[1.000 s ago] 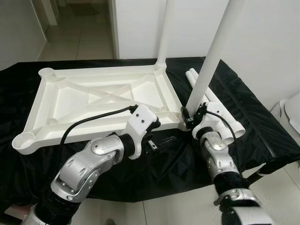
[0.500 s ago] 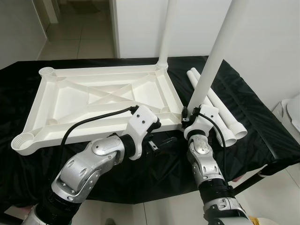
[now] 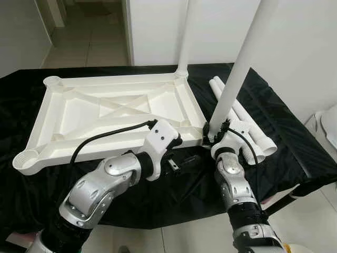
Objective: Building children table
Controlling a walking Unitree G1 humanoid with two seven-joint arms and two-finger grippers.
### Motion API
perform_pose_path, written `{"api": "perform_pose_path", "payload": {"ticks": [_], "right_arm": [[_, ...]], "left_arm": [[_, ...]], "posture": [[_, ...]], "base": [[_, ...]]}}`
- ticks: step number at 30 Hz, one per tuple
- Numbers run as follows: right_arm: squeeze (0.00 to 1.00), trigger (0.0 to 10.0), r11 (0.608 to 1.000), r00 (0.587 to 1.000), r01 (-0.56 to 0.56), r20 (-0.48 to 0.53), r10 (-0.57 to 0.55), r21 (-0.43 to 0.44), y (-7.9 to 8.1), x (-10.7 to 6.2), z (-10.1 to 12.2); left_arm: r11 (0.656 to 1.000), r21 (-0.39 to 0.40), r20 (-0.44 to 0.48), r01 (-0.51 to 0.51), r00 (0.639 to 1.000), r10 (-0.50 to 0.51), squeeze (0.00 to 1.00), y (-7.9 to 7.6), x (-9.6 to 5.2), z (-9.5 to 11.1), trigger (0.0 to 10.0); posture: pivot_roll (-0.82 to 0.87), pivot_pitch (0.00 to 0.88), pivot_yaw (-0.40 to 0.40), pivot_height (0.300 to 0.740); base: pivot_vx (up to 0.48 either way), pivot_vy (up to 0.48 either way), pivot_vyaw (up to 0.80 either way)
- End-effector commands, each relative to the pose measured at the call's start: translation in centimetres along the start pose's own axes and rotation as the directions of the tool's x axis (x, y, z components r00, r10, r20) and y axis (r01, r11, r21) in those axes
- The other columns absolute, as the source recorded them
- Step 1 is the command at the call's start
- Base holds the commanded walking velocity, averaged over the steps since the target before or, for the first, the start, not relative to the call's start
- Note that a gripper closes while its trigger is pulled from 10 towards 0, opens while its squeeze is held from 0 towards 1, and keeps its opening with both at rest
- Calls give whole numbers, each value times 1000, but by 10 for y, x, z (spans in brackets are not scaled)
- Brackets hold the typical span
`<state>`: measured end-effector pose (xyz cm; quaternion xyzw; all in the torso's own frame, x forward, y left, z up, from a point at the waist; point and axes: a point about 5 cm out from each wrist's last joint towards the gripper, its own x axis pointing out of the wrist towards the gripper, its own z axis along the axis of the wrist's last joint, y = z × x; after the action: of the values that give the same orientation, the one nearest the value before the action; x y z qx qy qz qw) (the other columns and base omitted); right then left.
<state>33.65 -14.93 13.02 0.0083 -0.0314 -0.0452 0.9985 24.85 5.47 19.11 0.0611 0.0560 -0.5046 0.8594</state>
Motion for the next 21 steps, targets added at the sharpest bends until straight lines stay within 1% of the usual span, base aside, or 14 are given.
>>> {"api": "perform_pose_path", "payload": {"ticks": [1, 3, 4, 5, 7, 8, 9, 10, 13, 15, 16, 18, 20, 21], "right_arm": [[1000, 10000, 994, 994, -110, -16, 110, -5, -10, 4, -1], [1000, 10000, 994, 994, -110, -16, 110, -5, -10, 4, -1], [1000, 10000, 985, 985, -171, -22, 170, -19, -11, 6, 0], [114, 10000, 970, 970, -243, -26, 243, -25, -16, 9, 2], [114, 10000, 970, 970, -243, -26, 243, -25, -16, 9, 2], [0, 10000, 951, 952, -307, -29, 305, -49, -24, 12, 6], [0, 10000, 931, 933, -359, -30, 358, -69, -31, 14, 9], [0, 10000, 931, 933, -359, -30, 358, -69, -31, 14, 9], [0, 10000, 888, 896, -444, -45, 441, -119, -41, 19, 14], [0, 10000, 888, 896, -444, -45, 441, -119, -41, 19, 14], [0, 10000, 845, 859, -511, -72, 506, -155, -45, 23, 17], [0, 10000, 845, 859, -511, -72, 506, -155, -45, 23, 17], [0, 10000, 805, 820, -573, -114, 562, -155, -45, 26, 16], [0, 10000, 805, 820, -573, -114, 562, -155, -45, 26, 16]], "left_arm": [[999, 3, -1, 48, 999, -48, 0, -4, 0, 0, 10000], [999, 3, -1, 48, 999, -48, 0, -4, 0, 0, 10000], [999, 3, -1, 47, 999, -47, 0, -4, 0, 0, 10000], [999, 3, -1, 44, 999, -44, 0, -4, 0, 0, 10000], [999, 3, -1, 44, 999, -44, 0, -4, 0, 0, 10000], [999, 3, -1, 42, 999, -42, 0, -3, -1, 0, 10000], [999, 3, -1, 41, 999, -41, 0, -3, -1, 0, 10000], [999, 3, -1, 41, 999, -41, 0, -3, -1, 0, 10000], [999, 4, -2, 39, 999, -39, 0, -2, -1, 1, 10000], [999, 4, -2, 39, 999, -39, 0, -2, -1, 1, 10000], [999, 3, -3, 37, 999, -37, 0, -2, -2, 1, 10000], [999, 3, -3, 37, 999, -37, 0, -2, -2, 1, 10000], [999, 5, -4, 35, 999, -35, 0, -1, -3, 2, 10000], [999, 5, -4, 35, 999, -35, 0, -1, -3, 2, 10000]], "posture": [[-17, 0, -33, 740], [-17, 0, -33, 740], [-17, 0, -33, 740], [-16, 0, -32, 740], [-16, 0, -32, 740], [-14, 0, -30, 740], [-14, 0, -30, 740], [-14, 0, -30, 740], [-13, 9, -21, 740], [-13, 9, -21, 740], [-14, 11, -21, 740], [-14, 11, -21, 740], [-9, 22, -14, 740], [-9, 22, -14, 740]], "base": [[0, 0, 0], [0, 0, 0], [0, 0, 0], [0, 0, 0], [0, 0, 0], [0, 0, 0], [0, 0, 0], [0, 0, 0], [0, 0, 0], [0, 0, 0], [0, 0, 0], [0, 0, 0], [0, 0, 0], [0, 0, 0]]}}
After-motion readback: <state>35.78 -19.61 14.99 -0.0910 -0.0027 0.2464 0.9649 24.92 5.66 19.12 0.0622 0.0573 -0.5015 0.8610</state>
